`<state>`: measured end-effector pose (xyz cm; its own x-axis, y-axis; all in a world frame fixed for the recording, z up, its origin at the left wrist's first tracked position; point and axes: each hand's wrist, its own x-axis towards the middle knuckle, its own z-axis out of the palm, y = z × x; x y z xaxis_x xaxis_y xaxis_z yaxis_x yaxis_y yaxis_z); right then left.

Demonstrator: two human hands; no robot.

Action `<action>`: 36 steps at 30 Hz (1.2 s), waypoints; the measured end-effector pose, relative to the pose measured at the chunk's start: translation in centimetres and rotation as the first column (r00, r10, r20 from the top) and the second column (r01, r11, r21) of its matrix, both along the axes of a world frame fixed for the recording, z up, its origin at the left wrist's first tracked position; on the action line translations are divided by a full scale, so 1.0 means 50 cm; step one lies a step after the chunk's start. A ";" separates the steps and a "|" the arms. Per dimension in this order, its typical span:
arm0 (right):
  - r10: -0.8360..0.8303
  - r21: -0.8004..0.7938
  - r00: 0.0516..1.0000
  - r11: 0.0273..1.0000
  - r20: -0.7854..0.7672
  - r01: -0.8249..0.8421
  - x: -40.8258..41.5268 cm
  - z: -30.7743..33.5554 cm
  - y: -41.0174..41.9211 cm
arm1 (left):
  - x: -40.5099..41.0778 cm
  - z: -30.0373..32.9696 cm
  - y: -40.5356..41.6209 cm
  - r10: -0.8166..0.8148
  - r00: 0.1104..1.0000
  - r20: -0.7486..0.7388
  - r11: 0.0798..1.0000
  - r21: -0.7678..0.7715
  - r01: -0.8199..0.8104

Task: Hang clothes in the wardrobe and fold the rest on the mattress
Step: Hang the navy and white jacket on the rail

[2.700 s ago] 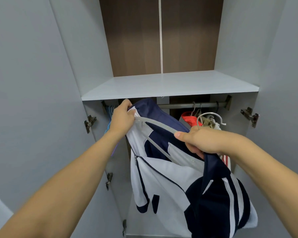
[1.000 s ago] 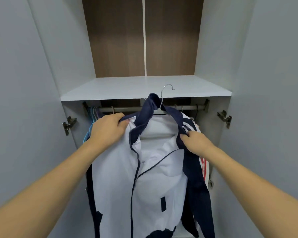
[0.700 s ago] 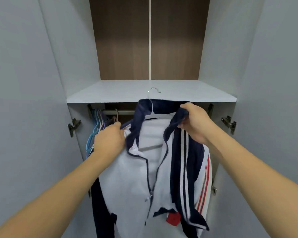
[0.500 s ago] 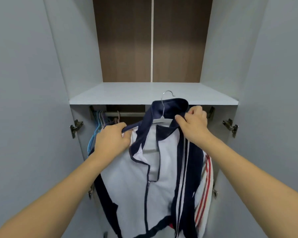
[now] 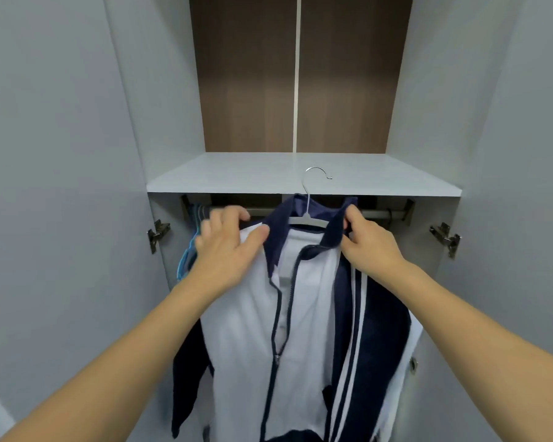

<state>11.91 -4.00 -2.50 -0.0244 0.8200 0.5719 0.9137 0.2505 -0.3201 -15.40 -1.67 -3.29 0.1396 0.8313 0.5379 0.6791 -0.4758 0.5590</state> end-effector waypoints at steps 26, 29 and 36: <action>0.072 -0.174 0.990 0.983 0.118 -0.051 -0.016 0.056 -0.055 | 0.115 0.043 0.061 -0.159 0.974 -0.159 0.986 -0.078 0.148; 0.005 -0.036 0.964 0.999 0.267 0.005 -0.018 0.046 -0.043 | 0.121 0.059 0.062 -0.195 0.969 -0.152 0.978 -0.103 0.181; -0.018 0.010 0.997 1.000 0.080 0.018 -0.036 0.036 -0.016 | 0.103 -0.034 0.001 0.010 1.000 0.009 0.925 0.380 -0.013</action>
<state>10.12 -4.79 -0.68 -0.0558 0.8151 0.5767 0.9406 0.2366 -0.2434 -10.24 -1.62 -4.99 0.1265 0.5659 0.8147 0.6828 -0.6455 0.3423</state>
